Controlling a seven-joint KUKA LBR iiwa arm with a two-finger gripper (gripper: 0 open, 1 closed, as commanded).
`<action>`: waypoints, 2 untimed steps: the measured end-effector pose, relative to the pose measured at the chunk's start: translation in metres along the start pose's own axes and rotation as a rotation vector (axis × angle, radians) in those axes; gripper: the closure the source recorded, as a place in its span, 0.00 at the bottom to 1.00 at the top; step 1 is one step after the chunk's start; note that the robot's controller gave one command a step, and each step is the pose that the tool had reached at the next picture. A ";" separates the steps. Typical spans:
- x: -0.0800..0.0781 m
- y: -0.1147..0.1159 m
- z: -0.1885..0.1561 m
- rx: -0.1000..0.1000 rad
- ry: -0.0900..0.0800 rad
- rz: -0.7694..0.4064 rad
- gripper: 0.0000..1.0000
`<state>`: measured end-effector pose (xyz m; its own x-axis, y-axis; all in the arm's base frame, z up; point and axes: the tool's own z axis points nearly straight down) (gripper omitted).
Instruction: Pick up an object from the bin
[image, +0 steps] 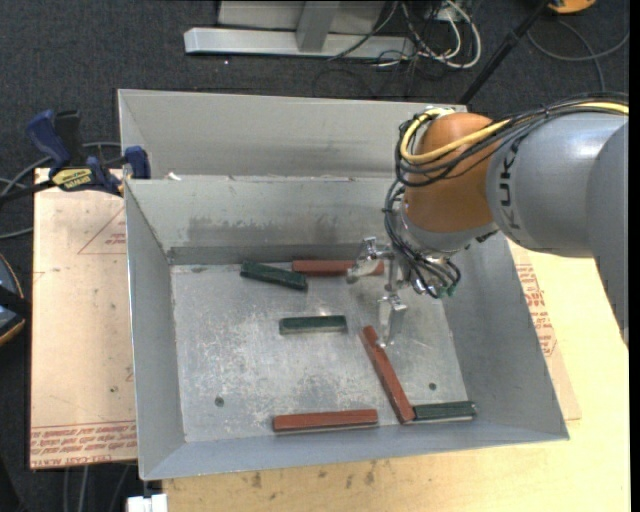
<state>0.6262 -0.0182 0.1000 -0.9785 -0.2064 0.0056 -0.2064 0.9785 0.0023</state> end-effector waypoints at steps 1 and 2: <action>-0.014 0.022 -0.008 0.001 -0.016 -0.021 0.00; -0.006 0.068 0.023 0.005 -0.030 -0.177 1.00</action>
Offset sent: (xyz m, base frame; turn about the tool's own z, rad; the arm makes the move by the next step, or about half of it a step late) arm -0.0157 0.0657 -0.0300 -0.1787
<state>0.6174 0.0499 0.0774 -0.9264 -0.3757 -0.0247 -0.3757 0.9267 -0.0040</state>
